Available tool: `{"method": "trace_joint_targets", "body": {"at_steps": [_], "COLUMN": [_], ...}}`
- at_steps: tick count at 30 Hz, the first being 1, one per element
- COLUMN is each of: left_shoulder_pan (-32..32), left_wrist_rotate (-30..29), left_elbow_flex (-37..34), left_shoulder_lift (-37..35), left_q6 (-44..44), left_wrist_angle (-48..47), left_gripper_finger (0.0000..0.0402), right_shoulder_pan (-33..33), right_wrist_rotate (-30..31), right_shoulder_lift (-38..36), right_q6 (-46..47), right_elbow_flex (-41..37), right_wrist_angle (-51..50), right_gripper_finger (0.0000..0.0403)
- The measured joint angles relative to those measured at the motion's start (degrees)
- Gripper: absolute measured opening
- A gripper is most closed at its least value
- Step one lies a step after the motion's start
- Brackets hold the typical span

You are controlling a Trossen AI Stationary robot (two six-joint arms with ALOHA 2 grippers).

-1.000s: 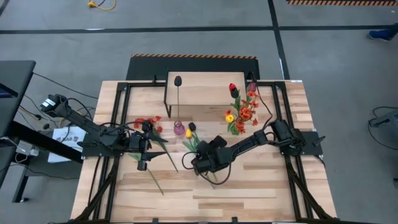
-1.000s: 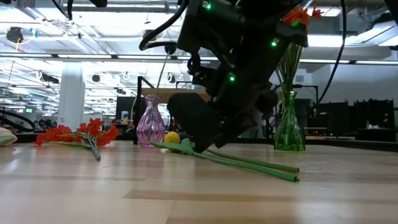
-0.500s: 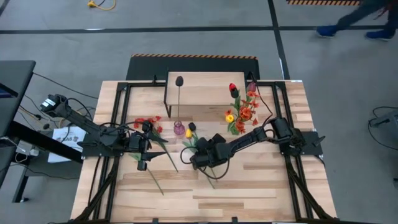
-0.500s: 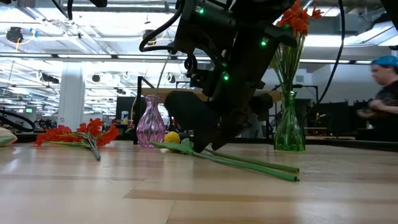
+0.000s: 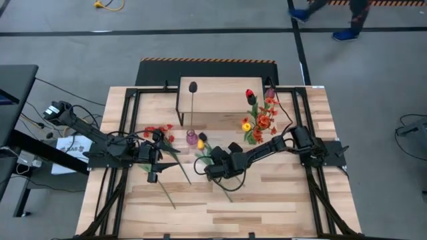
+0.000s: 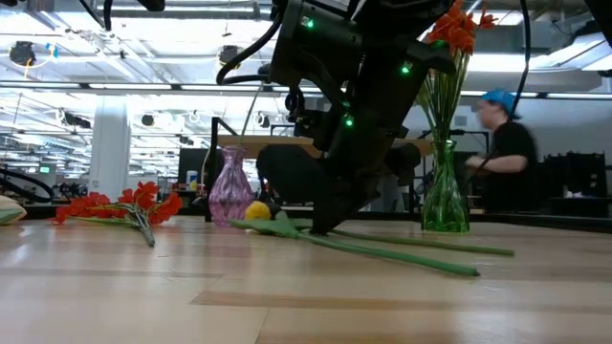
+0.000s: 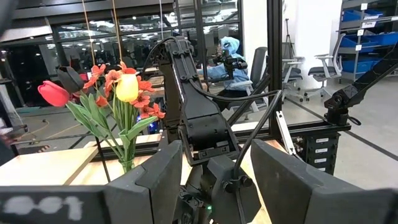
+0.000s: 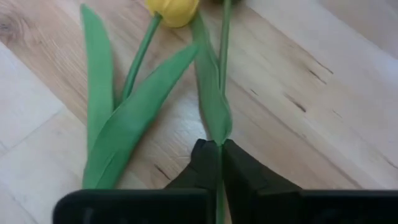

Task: Pick and place flowers into a vace then onto a shelf
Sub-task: Put the black tulip into the purple vase

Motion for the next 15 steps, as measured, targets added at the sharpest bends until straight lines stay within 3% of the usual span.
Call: {"method": "trace_joint_targets", "body": {"at_steps": [15], "left_shoulder_pan": [0.0], "left_wrist_rotate": [0.0], "left_elbow_flex": [0.0], "left_shoulder_lift": [0.0], "left_q6": [-0.1], "left_wrist_angle": [-0.7], "left_gripper_finger": [0.0181], "right_shoulder_pan": [1.7], "right_wrist_rotate": [1.6], "right_shoulder_lift": [0.2], "right_q6": [6.0], "right_elbow_flex": [0.0], "right_wrist_angle": [-3.1], "right_gripper_finger": [0.0003]}}
